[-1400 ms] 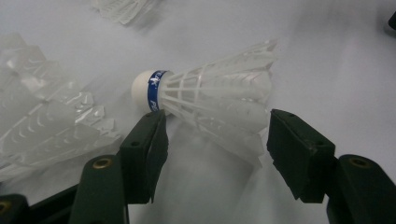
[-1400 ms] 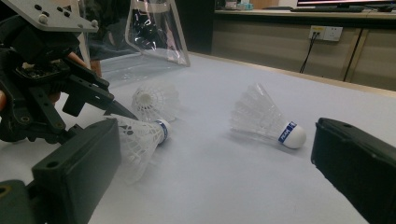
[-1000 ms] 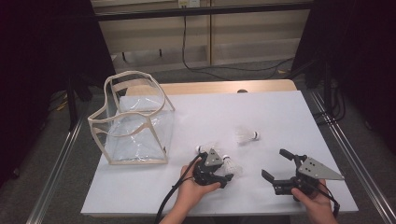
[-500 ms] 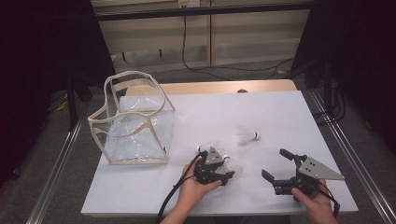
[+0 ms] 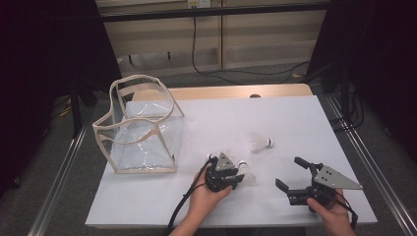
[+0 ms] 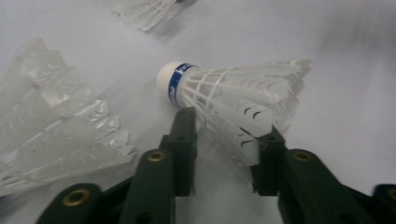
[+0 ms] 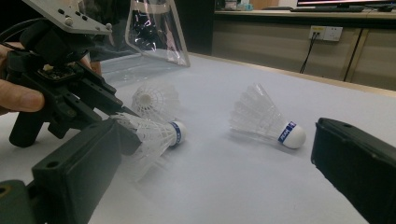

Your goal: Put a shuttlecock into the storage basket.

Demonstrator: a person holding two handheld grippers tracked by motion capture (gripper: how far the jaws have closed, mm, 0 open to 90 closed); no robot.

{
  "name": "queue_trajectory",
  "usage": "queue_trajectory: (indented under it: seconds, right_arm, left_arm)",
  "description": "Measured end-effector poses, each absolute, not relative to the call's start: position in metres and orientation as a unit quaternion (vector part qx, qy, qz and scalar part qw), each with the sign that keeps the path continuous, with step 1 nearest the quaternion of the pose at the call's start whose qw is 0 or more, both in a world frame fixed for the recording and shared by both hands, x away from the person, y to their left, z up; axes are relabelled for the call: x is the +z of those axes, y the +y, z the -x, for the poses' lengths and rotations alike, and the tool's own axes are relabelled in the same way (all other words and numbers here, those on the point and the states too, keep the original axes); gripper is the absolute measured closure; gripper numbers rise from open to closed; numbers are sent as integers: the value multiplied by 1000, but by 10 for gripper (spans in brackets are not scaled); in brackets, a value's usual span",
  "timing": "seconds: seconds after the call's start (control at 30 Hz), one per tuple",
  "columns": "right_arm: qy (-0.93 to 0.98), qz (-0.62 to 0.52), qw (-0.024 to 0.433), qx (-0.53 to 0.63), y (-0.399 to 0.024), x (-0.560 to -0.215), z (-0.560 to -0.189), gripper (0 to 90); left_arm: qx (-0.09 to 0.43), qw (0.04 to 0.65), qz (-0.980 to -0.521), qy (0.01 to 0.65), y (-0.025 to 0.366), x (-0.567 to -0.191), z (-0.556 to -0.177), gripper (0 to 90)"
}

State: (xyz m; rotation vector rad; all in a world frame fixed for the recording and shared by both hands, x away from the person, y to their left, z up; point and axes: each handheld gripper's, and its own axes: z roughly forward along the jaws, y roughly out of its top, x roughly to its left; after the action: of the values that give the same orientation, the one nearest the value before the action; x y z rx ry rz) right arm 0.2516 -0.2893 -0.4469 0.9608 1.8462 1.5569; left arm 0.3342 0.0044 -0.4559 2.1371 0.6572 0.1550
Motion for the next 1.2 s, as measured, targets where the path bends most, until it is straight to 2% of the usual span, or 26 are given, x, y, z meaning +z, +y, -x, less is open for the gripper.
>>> queue_trajectory:
  seconds: [0.03, 0.07, 0.13, 0.17, 0.23, 0.87, 1.2]
  right_arm:
    - [684, -357, 268, 577, -289, -447, -252, 11]
    - [684, -357, 268, 577, -290, -447, -252, 11]
    - [684, -357, 268, 577, -290, -447, -252, 11]
    - [684, -357, 268, 577, -290, -447, -252, 11]
    - [684, -357, 268, 577, -290, -447, -252, 11]
    - [683, -358, 269, 578, -291, -447, -251, 11]
    - [683, -357, 269, 578, -291, -447, -251, 11]
  left_arm:
    - [66, 436, -858, 264, 5, -456, -335, 731]
    - [68, 437, -857, 263, 6, -456, -335, 804]
    - [62, 440, -856, 265, 7, -456, -337, 827]
    - [62, 440, -856, 264, 7, -456, -337, 877]
    - [55, 440, -858, 261, 8, -455, -338, 894]
    - [-33, 449, -845, 288, 18, -435, -342, 900]
    - [-48, 447, -842, 297, 23, -429, -344, 900]
